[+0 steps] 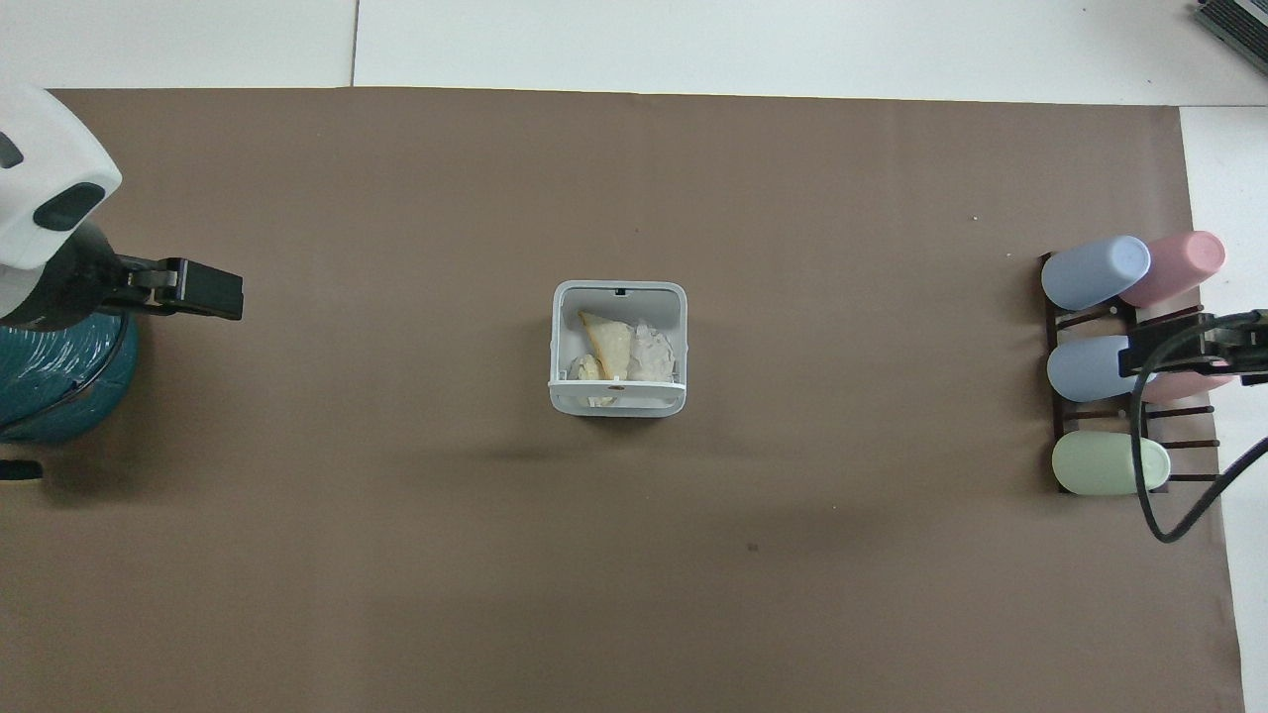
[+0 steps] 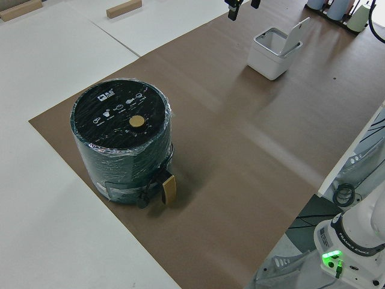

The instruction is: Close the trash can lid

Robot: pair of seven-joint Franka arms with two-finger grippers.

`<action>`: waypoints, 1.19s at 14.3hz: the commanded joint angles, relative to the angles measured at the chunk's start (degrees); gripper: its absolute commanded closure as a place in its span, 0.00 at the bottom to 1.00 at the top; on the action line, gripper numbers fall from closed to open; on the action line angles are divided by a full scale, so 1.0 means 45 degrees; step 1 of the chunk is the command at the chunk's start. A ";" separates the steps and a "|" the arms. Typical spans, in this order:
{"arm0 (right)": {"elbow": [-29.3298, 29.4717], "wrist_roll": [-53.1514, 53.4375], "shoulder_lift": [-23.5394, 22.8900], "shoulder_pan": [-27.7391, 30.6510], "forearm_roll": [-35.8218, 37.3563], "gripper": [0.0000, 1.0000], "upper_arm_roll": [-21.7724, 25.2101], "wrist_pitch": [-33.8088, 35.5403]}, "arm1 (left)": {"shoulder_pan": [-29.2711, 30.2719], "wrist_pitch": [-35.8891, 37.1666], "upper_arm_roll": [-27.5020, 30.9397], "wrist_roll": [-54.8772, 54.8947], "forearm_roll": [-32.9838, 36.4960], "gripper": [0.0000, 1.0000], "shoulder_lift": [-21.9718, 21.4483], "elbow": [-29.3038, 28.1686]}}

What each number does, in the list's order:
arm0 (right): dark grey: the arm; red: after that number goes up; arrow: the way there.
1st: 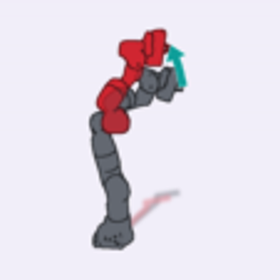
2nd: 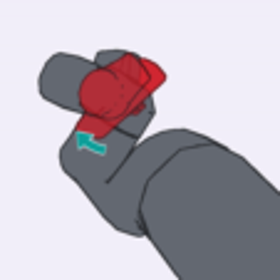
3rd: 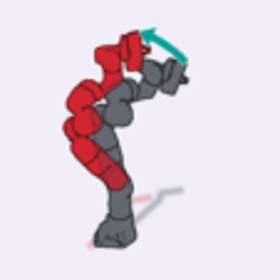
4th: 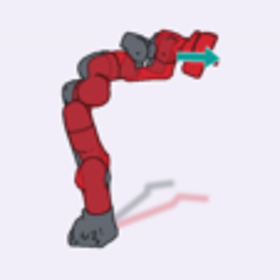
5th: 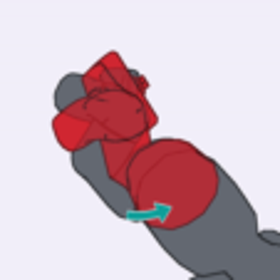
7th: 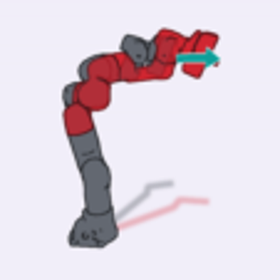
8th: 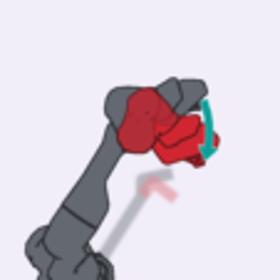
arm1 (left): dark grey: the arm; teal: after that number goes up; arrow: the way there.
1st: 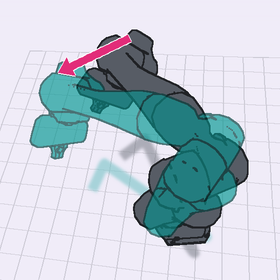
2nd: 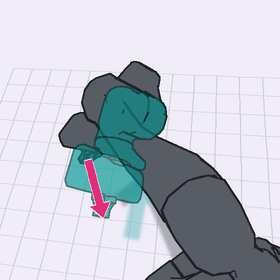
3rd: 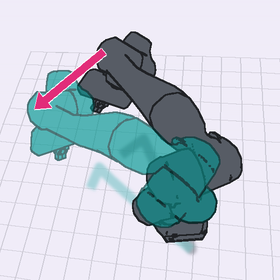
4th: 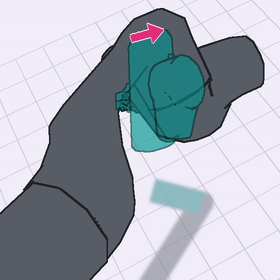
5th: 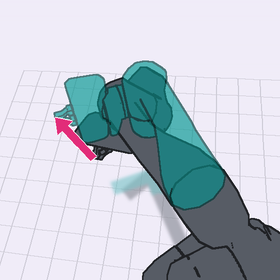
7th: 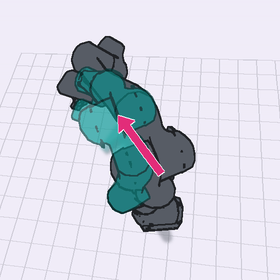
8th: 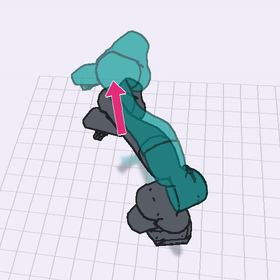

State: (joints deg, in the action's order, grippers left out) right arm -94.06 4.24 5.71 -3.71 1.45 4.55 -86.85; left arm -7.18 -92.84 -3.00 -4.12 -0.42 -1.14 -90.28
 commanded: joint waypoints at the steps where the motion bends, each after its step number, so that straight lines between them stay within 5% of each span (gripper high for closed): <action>1: -0.0075 -0.0181 0.0195 0.0003 -0.0186 0.00 0.0024 0.0198 | -0.0083 -0.0113 -0.0017 -0.0199 0.0211 0.00 -0.0234 -0.0367; 9: -0.0075 -0.0181 0.0195 0.0003 -0.0186 0.00 0.0024 0.0198 | 0.0073 0.0631 -0.0017 -0.0023 0.0192 0.00 -0.0390 -0.0445; 17: -0.0075 -0.0181 0.0195 0.0003 -0.0186 0.00 0.0024 0.0198 | -0.0704 -0.0540 -0.0193 -0.0081 0.0133 0.03 -0.0526 -0.0971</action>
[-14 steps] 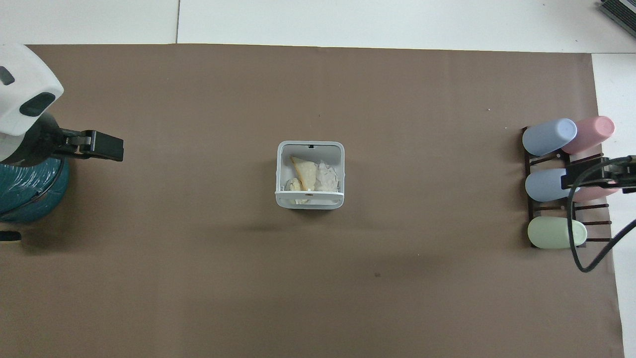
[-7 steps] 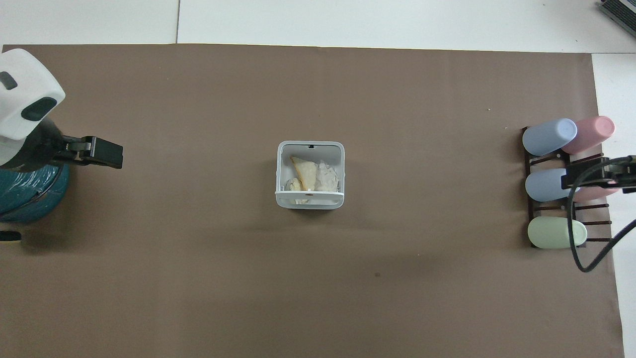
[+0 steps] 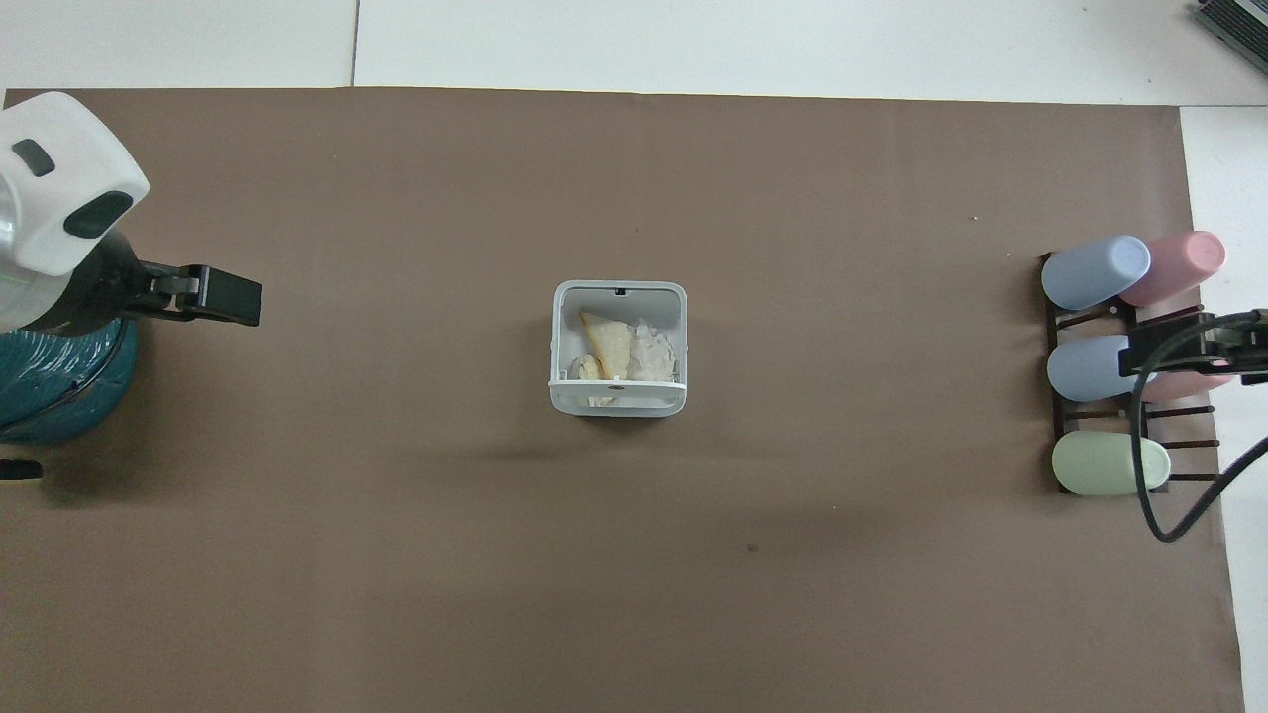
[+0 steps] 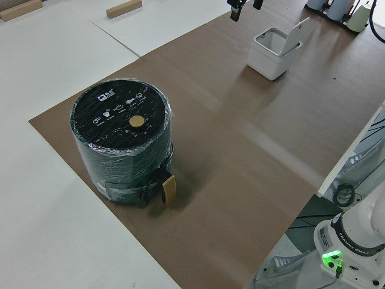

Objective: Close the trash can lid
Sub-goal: 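Swing the left arm toward the open white trash can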

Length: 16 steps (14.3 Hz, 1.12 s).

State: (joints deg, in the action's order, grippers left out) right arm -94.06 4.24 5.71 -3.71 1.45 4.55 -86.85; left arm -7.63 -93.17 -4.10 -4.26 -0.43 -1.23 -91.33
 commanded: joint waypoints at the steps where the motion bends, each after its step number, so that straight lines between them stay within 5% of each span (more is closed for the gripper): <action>1: -0.0075 -0.0181 0.0195 0.0003 -0.0186 0.00 0.0024 0.0198 | -0.0879 -0.0661 0.0052 -0.0185 0.0114 0.07 -0.0566 -0.0934; 2: -0.0075 -0.0181 0.0195 0.0003 -0.0186 0.00 0.0024 0.0198 | -0.1250 -0.0875 0.0052 -0.0245 0.0114 0.13 -0.0741 -0.1245; 6: -0.0075 -0.0181 0.0195 0.0003 -0.0186 0.00 0.0024 0.0198 | -0.3104 -0.2299 0.0052 -0.0519 0.0114 0.70 -0.1581 -0.3119; 8: -0.0075 -0.0181 0.0195 0.0003 -0.0186 0.00 0.0024 0.0198 | -0.3905 -0.3023 0.0033 -0.0790 0.0114 0.88 -0.1661 -0.3513; 10: -0.0075 -0.0181 0.0195 0.0003 -0.0186 0.00 0.0024 0.0198 | -0.4513 -0.3279 0.0033 -0.1336 0.0114 0.99 -0.1641 -0.3689; 16: -0.0075 -0.0181 0.0195 0.0003 -0.0186 0.00 0.0024 0.0198 | -0.6018 -0.5130 0.0032 -0.3155 0.0114 1.00 -0.1097 -0.4529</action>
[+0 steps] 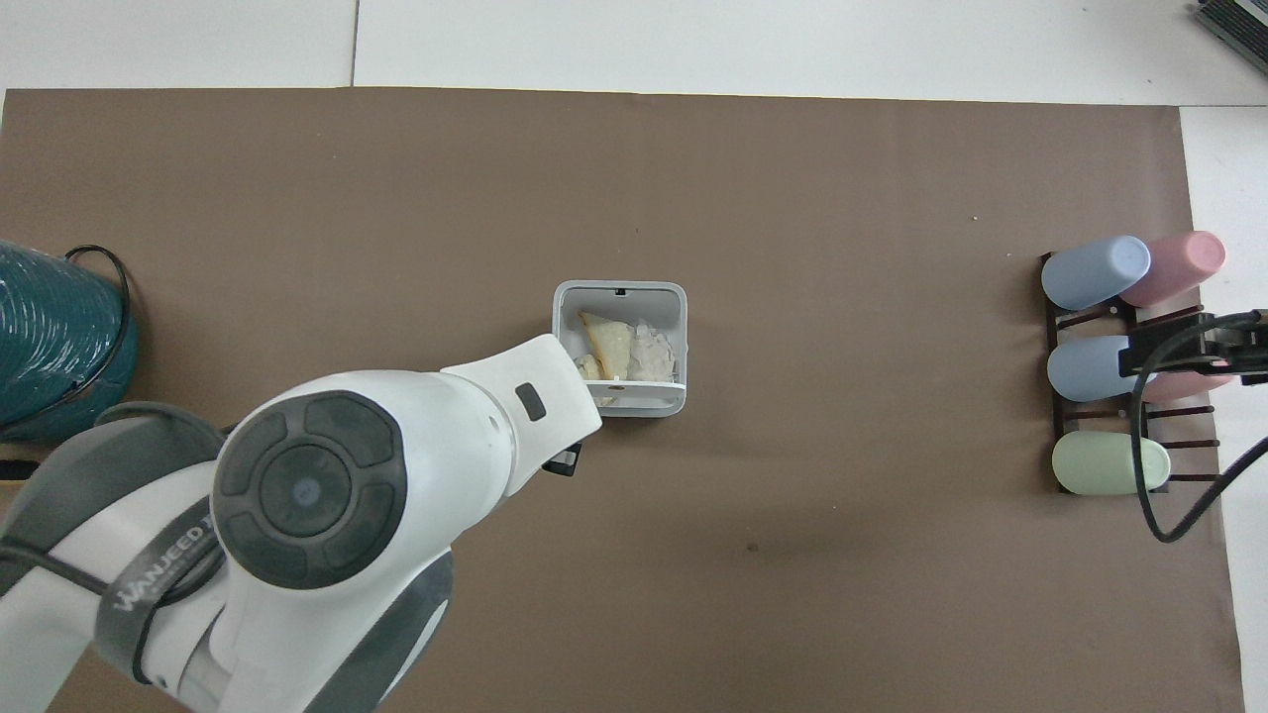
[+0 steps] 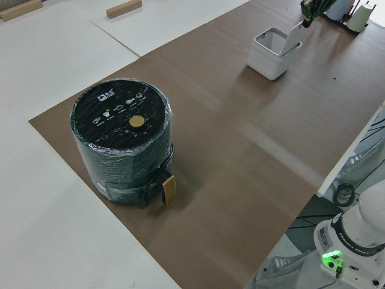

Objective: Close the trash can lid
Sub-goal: 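Swing the left arm toward the open white trash can, then push the trash can lid down shut with the left gripper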

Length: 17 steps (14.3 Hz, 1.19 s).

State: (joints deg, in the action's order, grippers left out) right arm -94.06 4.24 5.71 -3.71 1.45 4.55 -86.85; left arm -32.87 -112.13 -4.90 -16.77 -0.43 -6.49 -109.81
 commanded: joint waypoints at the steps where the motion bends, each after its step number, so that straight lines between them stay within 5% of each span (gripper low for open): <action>1: -0.0075 -0.0181 0.0195 0.0003 -0.0186 0.00 0.0023 0.0198 | -0.0449 -0.1445 0.0211 -0.0472 0.0115 1.00 0.0345 -0.0383; 4: -0.0075 -0.0181 0.0195 0.0003 -0.0186 0.00 0.0023 0.0198 | -0.0508 -0.3164 0.0230 -0.0687 0.0115 1.00 0.1381 -0.0285; 17: -0.0075 -0.0181 0.0195 0.0003 -0.0186 0.00 0.0023 0.0198 | 0.0019 -0.6995 0.0250 -0.0492 0.0134 1.00 0.3159 -0.0168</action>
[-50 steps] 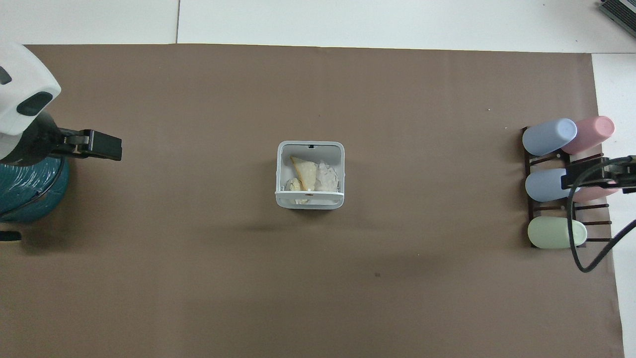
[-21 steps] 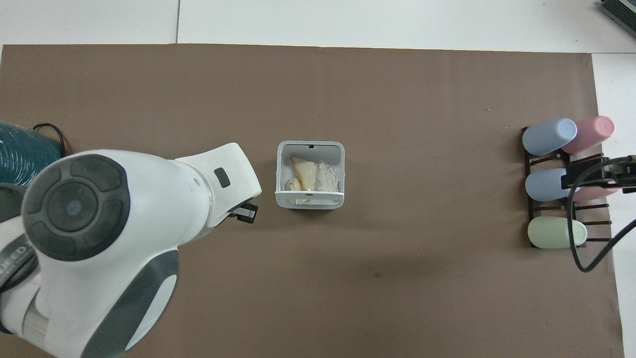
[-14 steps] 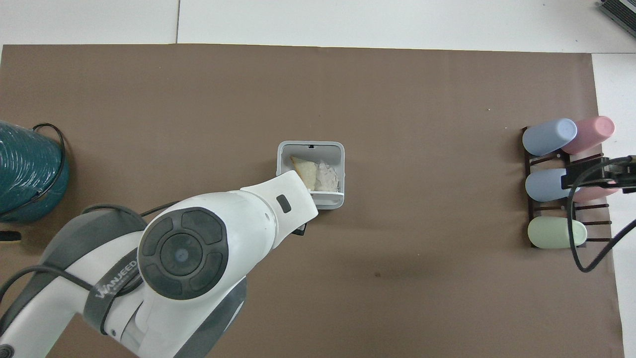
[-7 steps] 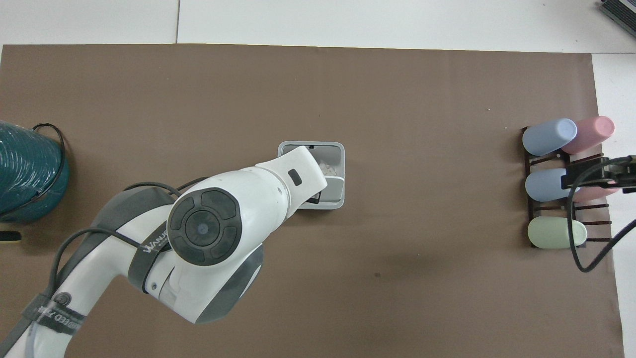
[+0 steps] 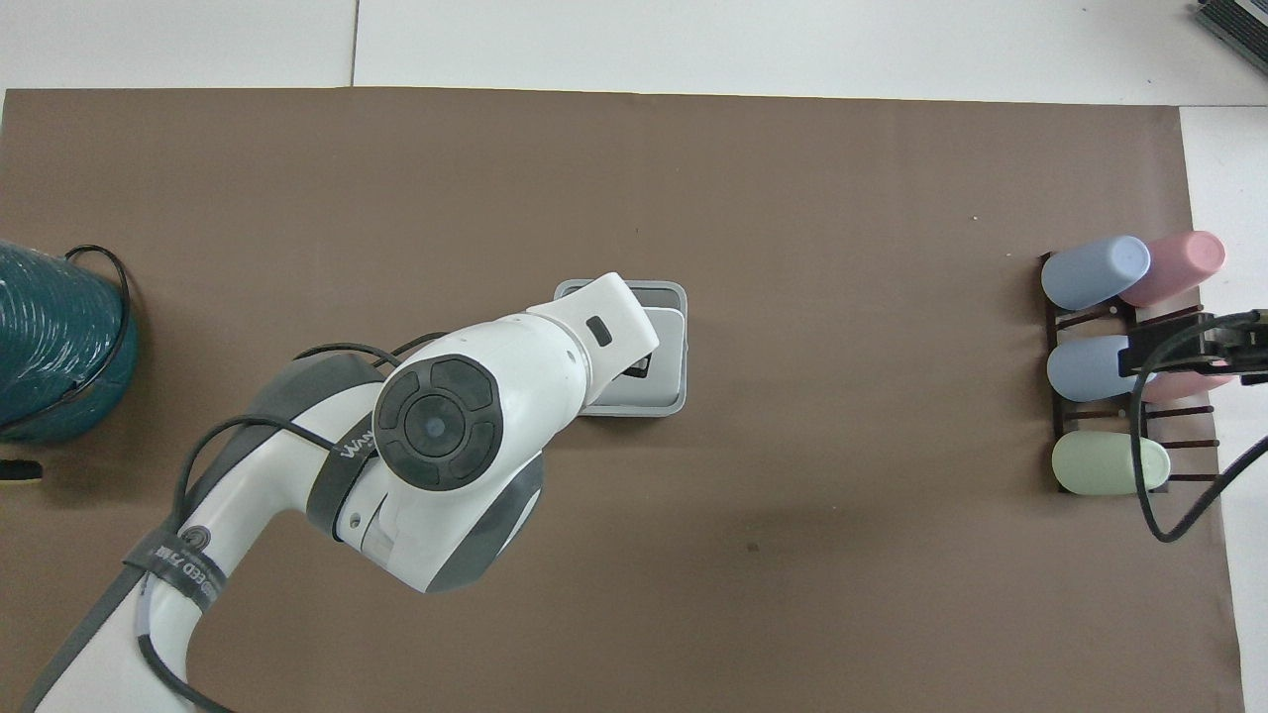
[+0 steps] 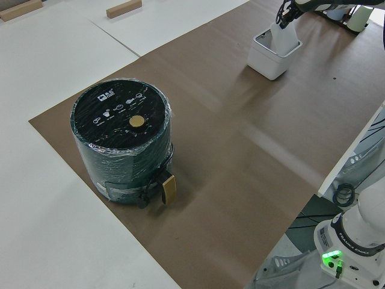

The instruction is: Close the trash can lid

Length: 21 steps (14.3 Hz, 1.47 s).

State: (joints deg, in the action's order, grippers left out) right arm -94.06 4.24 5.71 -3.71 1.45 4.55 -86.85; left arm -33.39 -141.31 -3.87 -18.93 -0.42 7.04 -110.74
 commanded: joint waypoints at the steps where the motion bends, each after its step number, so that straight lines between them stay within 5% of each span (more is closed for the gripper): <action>1: -0.0075 -0.0181 0.0195 0.0003 -0.0186 0.00 0.0024 0.0198 | 0.0155 -0.0647 0.0019 -0.0013 0.0133 1.00 0.0387 0.0117; 8: -0.0075 -0.0181 0.0195 0.0003 -0.0186 0.00 0.0024 0.0198 | 0.0174 -0.1369 0.0078 -0.0033 0.0231 1.00 0.2204 0.0996; 15: -0.0075 -0.0181 0.0195 0.0003 -0.0186 0.00 0.0024 0.0198 | 0.0116 -0.0943 0.0098 -0.0091 0.0231 1.00 0.2148 0.0781; 21: -0.0075 -0.0181 0.0195 0.0003 -0.0186 0.00 0.0024 0.0198 | 0.0622 0.3582 0.0215 -0.0112 0.0231 0.45 -0.0232 0.0743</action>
State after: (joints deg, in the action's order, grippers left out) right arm -94.06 4.24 5.71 -3.71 1.45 4.55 -86.85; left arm -32.20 -131.71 -3.00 -19.13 -0.42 10.67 -106.06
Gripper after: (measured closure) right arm 0.000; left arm 0.648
